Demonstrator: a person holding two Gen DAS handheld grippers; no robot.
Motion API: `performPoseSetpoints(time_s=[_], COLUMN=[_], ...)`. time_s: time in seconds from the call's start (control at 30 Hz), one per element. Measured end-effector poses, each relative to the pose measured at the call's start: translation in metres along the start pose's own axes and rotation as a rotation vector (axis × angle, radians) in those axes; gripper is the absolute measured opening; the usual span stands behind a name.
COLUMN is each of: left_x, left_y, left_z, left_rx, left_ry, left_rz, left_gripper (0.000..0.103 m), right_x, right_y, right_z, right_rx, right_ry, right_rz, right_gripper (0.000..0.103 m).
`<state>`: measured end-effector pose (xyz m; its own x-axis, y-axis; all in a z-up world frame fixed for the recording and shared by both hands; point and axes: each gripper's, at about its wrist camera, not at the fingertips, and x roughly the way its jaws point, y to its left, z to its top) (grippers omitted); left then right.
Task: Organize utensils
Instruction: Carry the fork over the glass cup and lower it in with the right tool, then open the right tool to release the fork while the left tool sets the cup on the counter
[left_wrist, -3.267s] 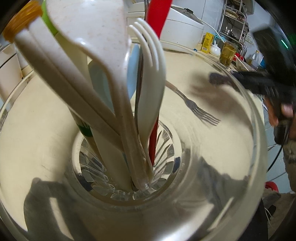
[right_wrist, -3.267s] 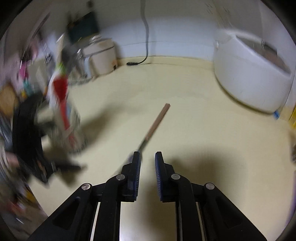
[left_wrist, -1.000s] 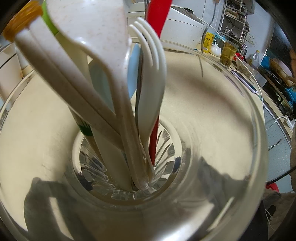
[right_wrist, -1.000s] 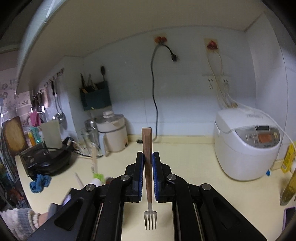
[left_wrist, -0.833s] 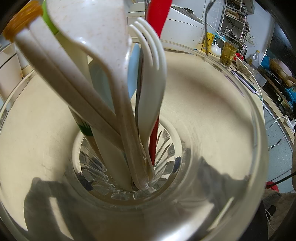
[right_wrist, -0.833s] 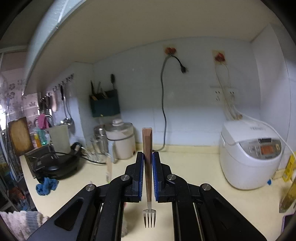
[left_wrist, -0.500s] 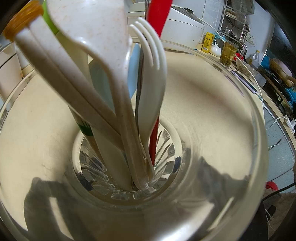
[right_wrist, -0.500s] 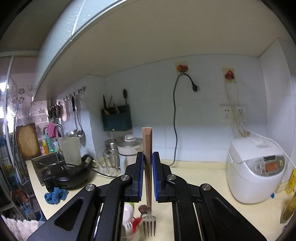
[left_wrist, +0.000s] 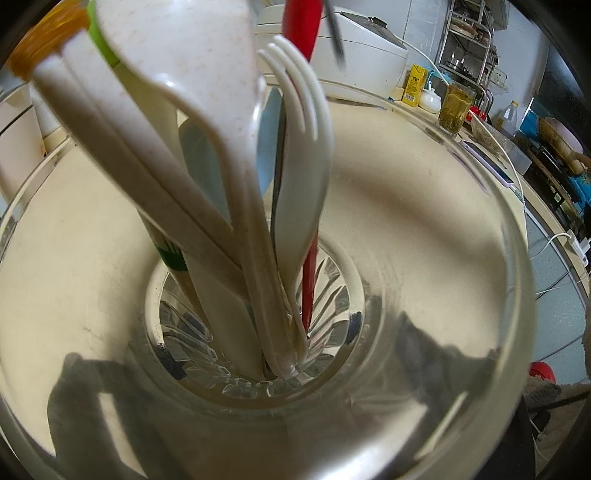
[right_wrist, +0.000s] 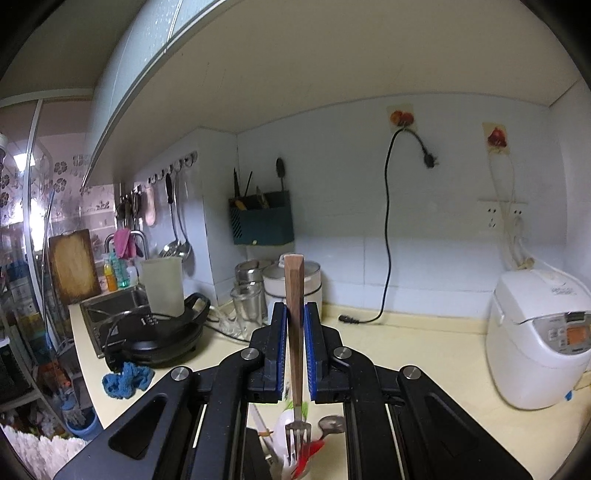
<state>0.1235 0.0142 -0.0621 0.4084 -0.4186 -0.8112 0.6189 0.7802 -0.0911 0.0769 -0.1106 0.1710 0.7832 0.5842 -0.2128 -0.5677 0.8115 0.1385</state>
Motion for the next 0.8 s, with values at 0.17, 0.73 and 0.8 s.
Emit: performPoseSetpoints(time_s=[0.17,0.73,0.8], left_x=[0.000,0.000,0.000], left_y=[0.000,-0.001,-0.001], left_z=[0.000,-0.001,-0.001], left_rx=[0.000,0.002,0.002], left_ry=[0.000,0.000,0.000], left_rz=[0.000,0.004,0.004], left_gripper=[0.100,0.100,0.100], right_x=[0.014,0.030,0.023], right_y=[0.000,-0.010,-0.018], right_z=[-0.018,-0.055,-0.053], right_rx=[0.011,0.076,0.100], right_ry=[0.053,0.213,0.197], right_rz=[0.006,-0.015,-0.033], right_gripper=[0.009,0.016,0.018])
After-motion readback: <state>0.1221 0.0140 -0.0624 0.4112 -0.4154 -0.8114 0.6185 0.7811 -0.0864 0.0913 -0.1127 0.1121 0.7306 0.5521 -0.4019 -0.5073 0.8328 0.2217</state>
